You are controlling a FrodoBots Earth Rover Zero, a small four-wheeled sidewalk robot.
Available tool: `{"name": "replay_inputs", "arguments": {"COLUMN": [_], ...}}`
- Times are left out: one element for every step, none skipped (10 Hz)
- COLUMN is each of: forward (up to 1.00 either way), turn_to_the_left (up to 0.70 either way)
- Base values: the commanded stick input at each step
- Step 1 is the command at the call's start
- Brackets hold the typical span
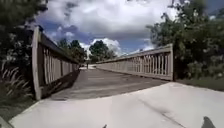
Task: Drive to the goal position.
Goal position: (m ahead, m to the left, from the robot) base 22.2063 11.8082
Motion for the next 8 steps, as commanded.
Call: {"name": "replay_inputs", "arguments": {"forward": [0.7,0.7,0.7,0.7,0.7,0.7,0.7,0.7], "turn_to_the_left": [0.0,0.0,0.0,0.0,0.35,0.35,0.35,0.35]}}
